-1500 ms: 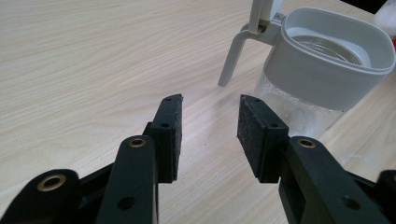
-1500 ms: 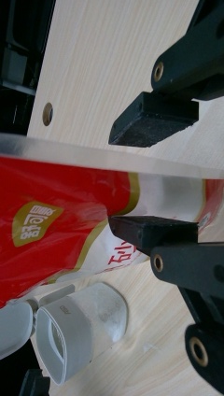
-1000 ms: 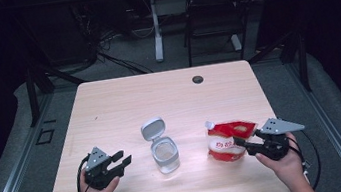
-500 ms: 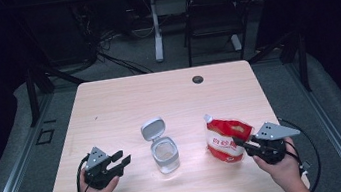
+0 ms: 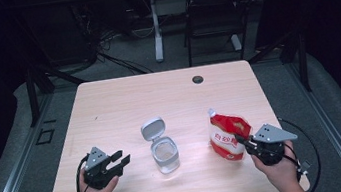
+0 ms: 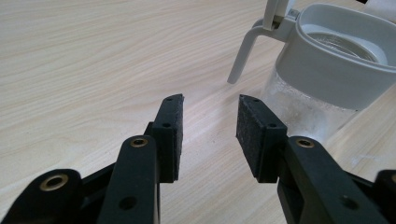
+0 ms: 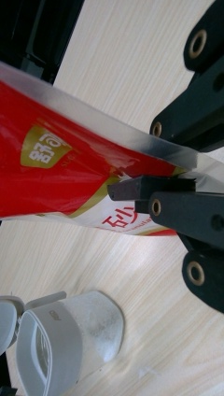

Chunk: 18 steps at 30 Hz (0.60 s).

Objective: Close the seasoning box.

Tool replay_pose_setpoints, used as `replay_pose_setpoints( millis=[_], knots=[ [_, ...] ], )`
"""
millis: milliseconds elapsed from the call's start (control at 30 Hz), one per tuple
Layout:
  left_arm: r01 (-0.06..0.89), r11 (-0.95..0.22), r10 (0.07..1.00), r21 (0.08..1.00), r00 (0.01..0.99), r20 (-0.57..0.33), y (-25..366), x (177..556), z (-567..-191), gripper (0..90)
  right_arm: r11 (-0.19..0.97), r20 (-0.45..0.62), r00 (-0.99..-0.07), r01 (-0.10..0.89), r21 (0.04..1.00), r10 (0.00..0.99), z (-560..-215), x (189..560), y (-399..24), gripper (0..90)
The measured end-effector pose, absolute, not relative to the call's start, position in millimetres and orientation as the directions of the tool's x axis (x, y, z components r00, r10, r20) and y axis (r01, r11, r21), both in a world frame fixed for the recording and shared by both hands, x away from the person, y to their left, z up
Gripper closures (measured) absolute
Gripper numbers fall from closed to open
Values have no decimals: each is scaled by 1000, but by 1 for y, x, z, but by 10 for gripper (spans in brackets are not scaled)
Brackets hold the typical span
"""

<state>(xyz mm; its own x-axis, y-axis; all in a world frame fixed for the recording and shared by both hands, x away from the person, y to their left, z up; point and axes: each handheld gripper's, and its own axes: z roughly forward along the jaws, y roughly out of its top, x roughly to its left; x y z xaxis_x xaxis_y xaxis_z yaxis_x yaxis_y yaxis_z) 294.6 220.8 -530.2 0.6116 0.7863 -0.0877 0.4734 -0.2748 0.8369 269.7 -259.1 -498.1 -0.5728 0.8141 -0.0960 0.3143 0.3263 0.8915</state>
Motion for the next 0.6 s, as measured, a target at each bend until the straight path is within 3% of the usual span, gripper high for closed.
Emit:
replay_pose_setpoints(
  millis=[233, 600],
  knots=[
    [469, -270, 785, 841, 613, -90, 220, 295, -530, 614, 295, -49, -593, 326, 898, 804, -499, 269, -261, 859],
    [472, -273, 786, 838, 611, -89, 221, 294, -530, 614, 253, 28, -613, 368, 895, 790, -505, 272, -267, 749]
  ],
)
